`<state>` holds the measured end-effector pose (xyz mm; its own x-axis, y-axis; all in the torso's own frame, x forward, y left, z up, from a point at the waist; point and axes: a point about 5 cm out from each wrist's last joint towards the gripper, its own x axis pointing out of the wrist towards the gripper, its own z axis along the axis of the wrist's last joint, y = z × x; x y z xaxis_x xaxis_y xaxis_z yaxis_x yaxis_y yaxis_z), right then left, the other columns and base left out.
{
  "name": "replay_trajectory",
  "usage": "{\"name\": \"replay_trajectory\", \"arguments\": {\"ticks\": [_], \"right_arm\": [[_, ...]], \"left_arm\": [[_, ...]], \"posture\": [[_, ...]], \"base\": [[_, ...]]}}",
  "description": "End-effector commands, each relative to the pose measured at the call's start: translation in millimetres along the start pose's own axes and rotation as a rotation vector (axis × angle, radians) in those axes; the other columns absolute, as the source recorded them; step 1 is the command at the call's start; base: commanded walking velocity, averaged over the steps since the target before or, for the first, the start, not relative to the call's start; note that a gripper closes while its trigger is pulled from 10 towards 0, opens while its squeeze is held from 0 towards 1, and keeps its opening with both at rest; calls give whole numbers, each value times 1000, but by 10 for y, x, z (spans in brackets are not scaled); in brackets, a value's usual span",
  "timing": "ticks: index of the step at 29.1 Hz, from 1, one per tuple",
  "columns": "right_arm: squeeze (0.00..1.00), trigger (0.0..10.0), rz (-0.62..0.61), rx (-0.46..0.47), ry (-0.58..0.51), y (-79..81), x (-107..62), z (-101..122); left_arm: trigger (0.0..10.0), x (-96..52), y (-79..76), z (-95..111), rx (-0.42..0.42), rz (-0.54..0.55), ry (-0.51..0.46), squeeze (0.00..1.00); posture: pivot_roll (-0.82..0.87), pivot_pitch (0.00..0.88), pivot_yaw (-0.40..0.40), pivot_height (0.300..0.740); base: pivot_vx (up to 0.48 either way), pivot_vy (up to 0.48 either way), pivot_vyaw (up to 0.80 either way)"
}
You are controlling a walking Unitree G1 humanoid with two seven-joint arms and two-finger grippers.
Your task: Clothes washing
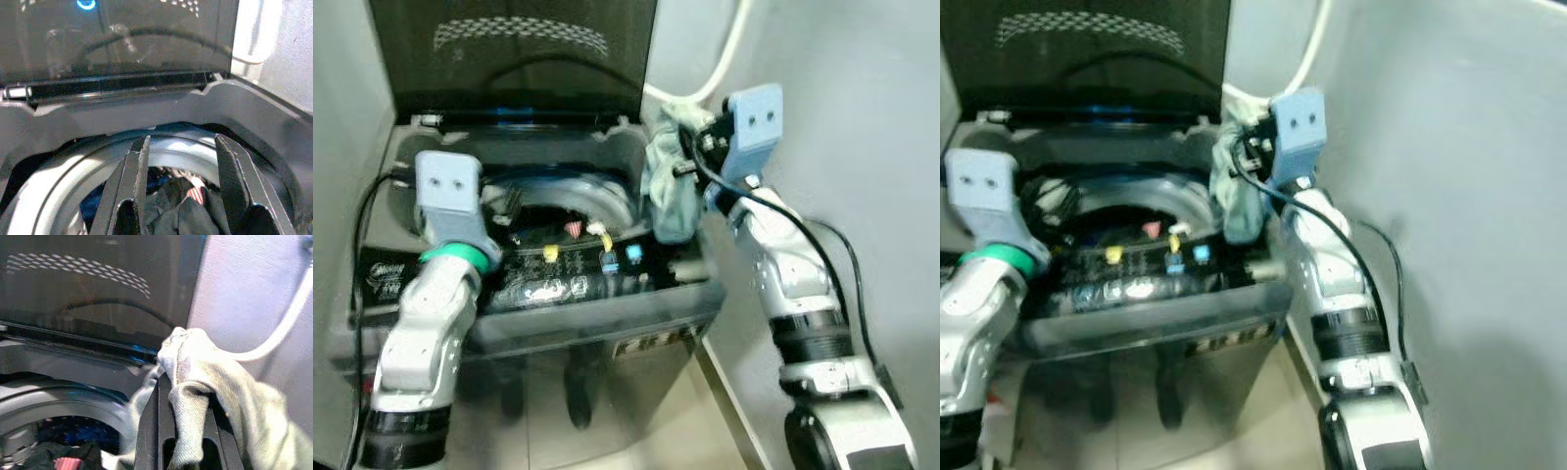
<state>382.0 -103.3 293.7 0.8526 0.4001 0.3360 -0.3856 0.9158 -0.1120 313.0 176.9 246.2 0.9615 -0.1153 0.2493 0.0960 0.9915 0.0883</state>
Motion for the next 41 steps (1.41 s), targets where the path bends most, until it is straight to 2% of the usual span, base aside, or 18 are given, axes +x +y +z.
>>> {"name": "replay_trajectory", "arguments": {"ticks": [1, 7, 9, 11, 12, 15, 16, 17, 18, 20, 24, 29, 30, 32, 36, 37, 39, 41], "right_arm": [[0, 10000, 60, -3, -27, 106, 66, 63], [0, 10000, 134, 33, -23, 221, 142, 78], [0, 10000, 244, 222, -83, 432, 214, 193], [0, 10000, 244, 222, -83, 432, 214, 193], [0, 10000, 285, 275, -105, 531, 250, 242], [0, 10000, 312, 272, -93, 621, 298, 222], [0, 10000, 326, 234, -60, 684, 347, 159], [0, 10000, 326, 234, -60, 684, 347, 159], [0, 10000, 340, 185, -8, 749, 393, 71], [0, 10000, 349, 160, 34, 791, 425, 1], [0, 10000, 378, 145, 110, 926, 487, -83], [0, 10000, 387, 178, 96, 1011, 537, -20], [1000, 10000, 378, 169, 97, 1018, 547, -15], [1000, 10000, 316, 115, 87, 979, 570, -8], [1000, 10000, 316, 115, 87, 979, 570, -8], [0, 10000, 281, 123, 72, 935, 582, 12], [0, 10000, 244, 184, 37, 836, 612, 91], [0, 10000, 269, 216, 31, 832, 620, 123]], "left_arm": [[10000, -32, 14, -35, 2, 6, 23, 0], [10000, -83, 26, -33, 17, 19, 29, 0], [10000, -149, 70, -26, 49, 48, 47, 0], [10000, -149, 70, -26, 49, 48, 47, 0], [10000, -183, 131, -9, 62, 72, 52, 0], [10000, -211, 206, 17, 83, 92, 58, 0], [10000, -229, 270, 42, 102, 105, 64, 0], [10000, -229, 270, 42, 102, 105, 64, 0], [10000, -241, 331, 69, 123, 112, 68, 0], [10000, -247, 368, 91, 138, 114, 71, 0], [10000, -264, 421, 139, 155, 120, 78, 0], [10000, -282, 424, 151, 161, 125, 87, 0], [10000, -287, 418, 148, 159, 124, 90, 0], [10000, -290, 401, 142, 156, 120, 94, 0], [10000, -290, 401, 142, 156, 120, 94, 0], [10000, -289, 395, 138, 155, 117, 96, 0], [10000, -276, 393, 129, 153, 110, 102, 0], [10000, -264, 387, 124, 153, 102, 104, 0]], "posture": [[93, 5, -62, 740], [105, 15, -73, 740], [105, 15, -73, 740], [105, 15, -73, 740], [170, 36, -88, 740], [183, 38, -87, 740], [193, 46, -84, 740], [193, 46, -84, 740], [205, 54, -78, 740], [205, 54, -78, 740], [220, 69, -74, 740], [220, 69, -74, 740], [220, 71, -76, 740], [220, 71, -76, 740], [220, 71, -76, 740], [220, 71, -76, 740], [207, 62, -73, 740], [203, 59, -68, 740]], "base": [[0, 0, 0], [0, 0, 0], [0, 0, 0], [0, 0, 0], [0, 0, 0], [0, 0, 0], [0, 0, 0], [0, 0, 0], [0, 0, 0], [0, 0, 0], [0, 0, 0], [0, 0, 0], [0, 0, 0], [0, 0, 0], [0, 0, 0], [0, 0, 0], [0, 0, 0], [0, 0, 0]]}}
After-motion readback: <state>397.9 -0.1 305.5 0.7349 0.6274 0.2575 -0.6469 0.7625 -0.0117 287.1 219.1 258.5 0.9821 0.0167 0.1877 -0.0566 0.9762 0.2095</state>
